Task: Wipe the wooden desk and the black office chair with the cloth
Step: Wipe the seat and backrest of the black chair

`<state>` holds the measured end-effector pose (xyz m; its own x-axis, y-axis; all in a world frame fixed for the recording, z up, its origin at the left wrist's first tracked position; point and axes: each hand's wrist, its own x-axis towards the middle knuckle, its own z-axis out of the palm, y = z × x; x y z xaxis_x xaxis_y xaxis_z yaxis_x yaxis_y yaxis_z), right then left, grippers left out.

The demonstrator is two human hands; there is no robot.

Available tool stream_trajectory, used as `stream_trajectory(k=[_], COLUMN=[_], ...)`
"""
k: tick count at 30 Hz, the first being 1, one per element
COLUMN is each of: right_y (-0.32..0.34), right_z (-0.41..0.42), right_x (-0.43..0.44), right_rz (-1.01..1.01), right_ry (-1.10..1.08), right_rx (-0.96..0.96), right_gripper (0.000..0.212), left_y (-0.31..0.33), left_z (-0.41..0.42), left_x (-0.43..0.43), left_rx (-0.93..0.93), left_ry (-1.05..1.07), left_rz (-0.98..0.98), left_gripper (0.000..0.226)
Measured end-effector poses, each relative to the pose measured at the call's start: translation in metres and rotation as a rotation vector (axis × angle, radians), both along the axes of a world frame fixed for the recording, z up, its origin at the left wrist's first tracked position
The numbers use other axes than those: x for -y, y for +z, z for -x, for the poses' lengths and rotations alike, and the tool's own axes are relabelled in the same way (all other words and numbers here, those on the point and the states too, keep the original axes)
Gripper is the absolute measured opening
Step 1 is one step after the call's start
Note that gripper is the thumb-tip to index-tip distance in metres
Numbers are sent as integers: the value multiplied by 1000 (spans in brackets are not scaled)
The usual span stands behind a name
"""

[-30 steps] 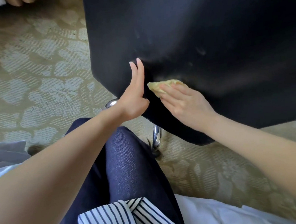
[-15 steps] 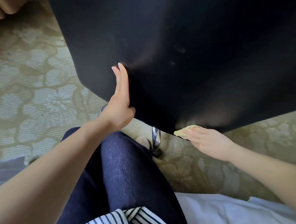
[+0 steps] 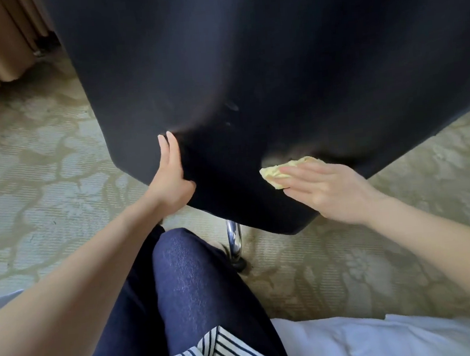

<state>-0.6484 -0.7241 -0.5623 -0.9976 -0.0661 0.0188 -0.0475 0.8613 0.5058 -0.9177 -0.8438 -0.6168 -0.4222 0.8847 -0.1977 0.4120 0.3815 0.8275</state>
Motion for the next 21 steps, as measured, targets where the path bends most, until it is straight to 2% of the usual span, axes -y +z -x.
stream_trajectory(k=[4, 6, 9, 12, 16, 18, 21], right_y=[40, 58, 79, 78, 44, 18, -27], right_z=[35, 61, 103, 135, 145, 140, 119], right_x=[3, 8, 17, 23, 27, 27, 23], right_rz=[-111, -149, -137, -112, -93, -63, -2], right_ry=[75, 104, 115, 60, -7, -7, -14], right_rx=[-184, -345, -611, -755, -808, -752, -606], right_gripper=[22, 24, 25, 22, 26, 29, 22], left_y=[12, 18, 26, 29, 29, 27, 26], left_z=[-2, -4, -8, -9, 0, 5, 7], left_x=[8, 13, 16, 13, 4, 1, 1], left_rx=[-88, -145, -185, -208, -231, -252, -292], left_ry=[-7, 30, 56, 28, -21, -52, -63], left_rz=[-64, -158, -291, -376, -341, -315, -307], left_gripper=[98, 100, 102, 104, 106, 107, 108])
